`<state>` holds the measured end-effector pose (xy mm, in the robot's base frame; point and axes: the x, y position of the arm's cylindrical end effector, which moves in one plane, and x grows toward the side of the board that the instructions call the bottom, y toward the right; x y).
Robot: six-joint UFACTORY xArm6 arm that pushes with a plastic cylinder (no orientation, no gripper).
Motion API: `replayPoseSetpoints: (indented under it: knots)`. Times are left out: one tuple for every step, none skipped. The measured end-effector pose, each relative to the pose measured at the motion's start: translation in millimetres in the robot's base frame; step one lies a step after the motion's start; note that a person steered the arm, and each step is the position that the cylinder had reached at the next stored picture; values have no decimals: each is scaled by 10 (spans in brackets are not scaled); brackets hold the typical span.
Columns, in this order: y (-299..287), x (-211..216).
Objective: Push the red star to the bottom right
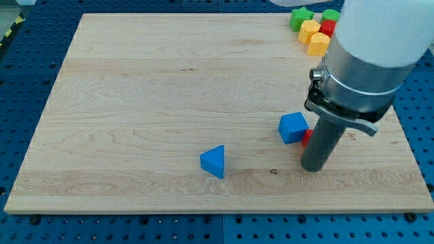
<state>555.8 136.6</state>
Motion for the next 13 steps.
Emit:
replayPoseSetpoints:
  knots:
    - [4, -311]
    - [133, -629]
    - [169, -1078]
    - [325, -1427]
    - [624, -1245]
    - [641, -1002]
    - [634, -948]
    - [530, -948]
    - [331, -943]
    - [203, -870]
    - [185, -570]
    - [333, -344]
    - [417, -242]
